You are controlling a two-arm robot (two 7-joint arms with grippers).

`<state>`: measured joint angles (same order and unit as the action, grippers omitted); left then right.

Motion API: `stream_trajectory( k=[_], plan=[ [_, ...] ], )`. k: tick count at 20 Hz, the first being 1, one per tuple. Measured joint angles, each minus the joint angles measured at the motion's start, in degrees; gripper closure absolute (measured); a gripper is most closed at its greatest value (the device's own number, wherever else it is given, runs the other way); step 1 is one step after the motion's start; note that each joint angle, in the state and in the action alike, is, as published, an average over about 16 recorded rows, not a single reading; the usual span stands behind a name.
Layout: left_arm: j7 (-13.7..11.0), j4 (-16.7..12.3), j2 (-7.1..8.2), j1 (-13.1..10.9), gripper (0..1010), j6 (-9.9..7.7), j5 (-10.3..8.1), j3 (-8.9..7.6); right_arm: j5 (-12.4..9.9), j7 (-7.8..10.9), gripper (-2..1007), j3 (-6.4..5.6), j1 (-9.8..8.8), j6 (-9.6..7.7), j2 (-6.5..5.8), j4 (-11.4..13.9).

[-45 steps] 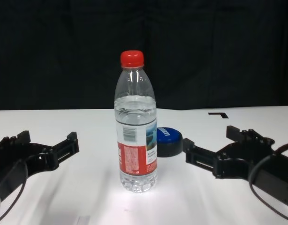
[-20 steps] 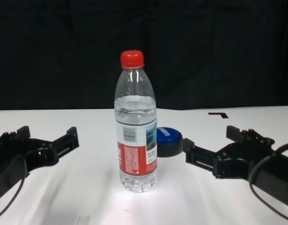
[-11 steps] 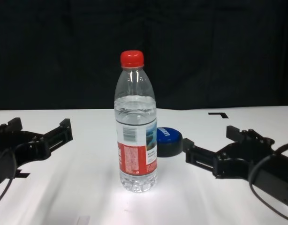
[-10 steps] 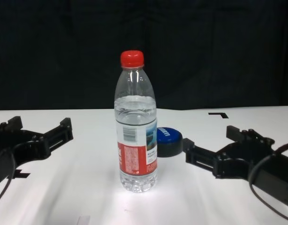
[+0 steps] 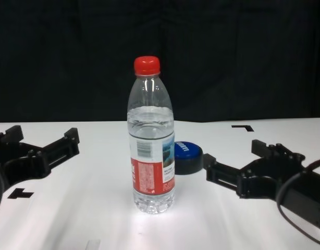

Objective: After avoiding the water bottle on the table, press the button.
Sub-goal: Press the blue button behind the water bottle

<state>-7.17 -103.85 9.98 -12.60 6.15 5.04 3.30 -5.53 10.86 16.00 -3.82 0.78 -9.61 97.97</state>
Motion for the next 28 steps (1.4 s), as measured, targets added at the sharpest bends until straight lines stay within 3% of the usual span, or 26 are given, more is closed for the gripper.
stream_trajectory(
  k=[16, 28],
  plan=[
    [-3.7, -1.4, 3.71, -1.6, 7, 2.78, -2.88, 1.19, 0.0, 0.0, 2, 0.0, 0.0, 0.0, 0.0, 0.0],
    [-3.5, 0.4, 4.37, -0.6, 7, 2.66, -2.17, 3.05, 0.0, 0.0, 2, 0.0, 0.0, 0.0, 0.0, 0.0]
  ],
)
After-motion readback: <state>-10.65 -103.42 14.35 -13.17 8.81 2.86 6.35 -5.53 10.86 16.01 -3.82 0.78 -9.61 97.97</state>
